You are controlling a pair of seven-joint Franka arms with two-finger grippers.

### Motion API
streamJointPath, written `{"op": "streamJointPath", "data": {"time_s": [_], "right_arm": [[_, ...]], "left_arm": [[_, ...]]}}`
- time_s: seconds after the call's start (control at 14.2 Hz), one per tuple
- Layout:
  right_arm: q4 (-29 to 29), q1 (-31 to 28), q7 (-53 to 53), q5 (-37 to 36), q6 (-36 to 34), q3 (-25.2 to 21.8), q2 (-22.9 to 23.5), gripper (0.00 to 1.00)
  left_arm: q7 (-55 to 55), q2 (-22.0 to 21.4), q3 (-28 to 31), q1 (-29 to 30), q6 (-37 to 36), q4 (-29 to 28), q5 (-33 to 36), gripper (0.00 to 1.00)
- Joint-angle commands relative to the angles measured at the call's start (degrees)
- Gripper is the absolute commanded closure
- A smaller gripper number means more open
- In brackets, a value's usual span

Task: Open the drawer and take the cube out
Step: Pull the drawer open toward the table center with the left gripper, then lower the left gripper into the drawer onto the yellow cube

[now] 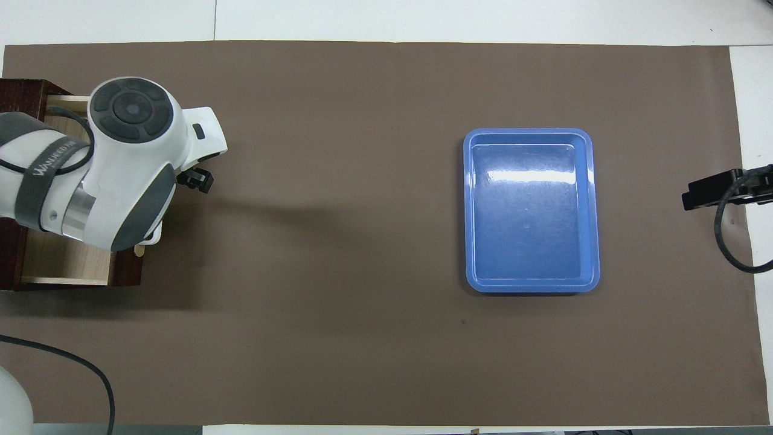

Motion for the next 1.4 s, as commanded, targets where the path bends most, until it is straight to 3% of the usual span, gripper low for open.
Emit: {"op": "streamJointPath", "data": {"time_s": [0.0, 0.14, 0.35, 0.56, 0.84, 1.12, 1.33], "right_arm": [[-0.8, -0.8, -0.1, -0.1, 0.4, 0.1, -0.4, 0.00], [-1.5, -0.9, 0.4, -0.3, 0.3, 0.1, -0.6, 0.00], [-2.9, -0.3, 3.5, -0.3, 0.5, 0.2, -1.4, 0.00], [-4.1, -0.2, 3.5, -0.6, 0.7, 0.2, -1.8, 0.00], [-4.3, -0.2, 3.6, -1.2, 0.6, 0.2, -1.8, 0.00], [-6.0, -0.1, 5.3, -1.3, 1.5, 0.3, -2.8, 0.00], [-6.8, 0.0, 5.7, -1.3, 1.9, 0.4, -3.2, 0.00]], "left_arm": [[1.1, -0.1, 0.8, -0.3, -5.3, 6.5, -5.4, 0.00], [0.6, -0.5, 1.8, 0.9, -8.5, 9.6, -7.9, 0.00], [-4.0, -2.3, 2.0, 7.0, -8.5, 9.9, -12.9, 0.00], [-17.9, -3.5, 2.0, 12.1, -8.2, 9.4, -19.9, 0.00], [-47.1, -6.6, 2.0, 12.8, -8.6, 4.4, -19.9, 0.00], [-68.5, -9.0, 2.2, 13.4, -4.4, -1.7, -19.9, 0.00], [-76.2, -9.2, 2.1, 14.9, -2.8, -2.1, -19.9, 0.00]]}}
